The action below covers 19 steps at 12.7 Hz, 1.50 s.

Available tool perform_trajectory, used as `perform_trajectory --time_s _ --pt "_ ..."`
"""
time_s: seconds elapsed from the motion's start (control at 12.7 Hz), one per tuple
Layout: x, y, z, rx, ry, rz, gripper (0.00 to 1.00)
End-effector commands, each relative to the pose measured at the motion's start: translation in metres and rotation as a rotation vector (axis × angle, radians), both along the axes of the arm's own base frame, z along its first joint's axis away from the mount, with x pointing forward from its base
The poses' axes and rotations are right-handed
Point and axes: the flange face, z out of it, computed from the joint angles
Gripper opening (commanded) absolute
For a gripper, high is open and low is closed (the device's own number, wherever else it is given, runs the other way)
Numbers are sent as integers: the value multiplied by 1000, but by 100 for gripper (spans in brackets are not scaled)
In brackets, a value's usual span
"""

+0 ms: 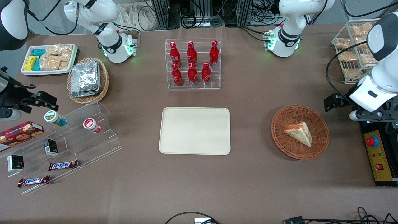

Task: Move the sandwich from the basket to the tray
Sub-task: 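Lower the open left gripper over the sandwich in the wicker basket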

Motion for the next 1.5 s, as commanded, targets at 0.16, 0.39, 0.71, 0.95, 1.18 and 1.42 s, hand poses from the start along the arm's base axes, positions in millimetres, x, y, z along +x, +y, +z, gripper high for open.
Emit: perform_trajectory --time_s 0.16,0.39,0.71,0.95,1.18,1.42 --pt "6 0 13 -13 -10 9 100" --pt "8 5 -4 -12 68 71 100" --pt "-3 5 -59 -5 18 402 100" --pt "-7 4 -116 -17 -26 641 100" --pt "-22 5 -197 -65 -109 740 100" --pt "-14 4 -245 -66 -65 819 100"
